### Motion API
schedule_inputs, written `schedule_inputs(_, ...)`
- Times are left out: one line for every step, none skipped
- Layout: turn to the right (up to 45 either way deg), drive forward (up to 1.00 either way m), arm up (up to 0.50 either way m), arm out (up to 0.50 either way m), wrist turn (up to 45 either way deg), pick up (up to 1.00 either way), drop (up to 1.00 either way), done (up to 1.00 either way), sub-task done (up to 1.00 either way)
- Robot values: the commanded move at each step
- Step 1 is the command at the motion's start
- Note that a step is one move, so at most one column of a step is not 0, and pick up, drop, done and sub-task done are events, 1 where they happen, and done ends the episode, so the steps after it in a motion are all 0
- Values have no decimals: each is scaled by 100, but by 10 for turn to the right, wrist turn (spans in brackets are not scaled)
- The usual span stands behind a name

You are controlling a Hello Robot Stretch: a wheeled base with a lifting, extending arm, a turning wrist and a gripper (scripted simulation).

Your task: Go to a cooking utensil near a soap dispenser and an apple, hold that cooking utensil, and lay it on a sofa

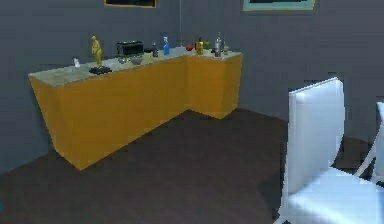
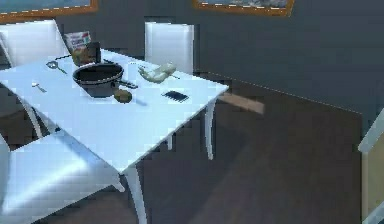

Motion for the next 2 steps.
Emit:
schedule_inputs(0,100,0,0,0,0,0,0,0)
schedule_inputs(60,0,0,0,0,0,0,0,0)
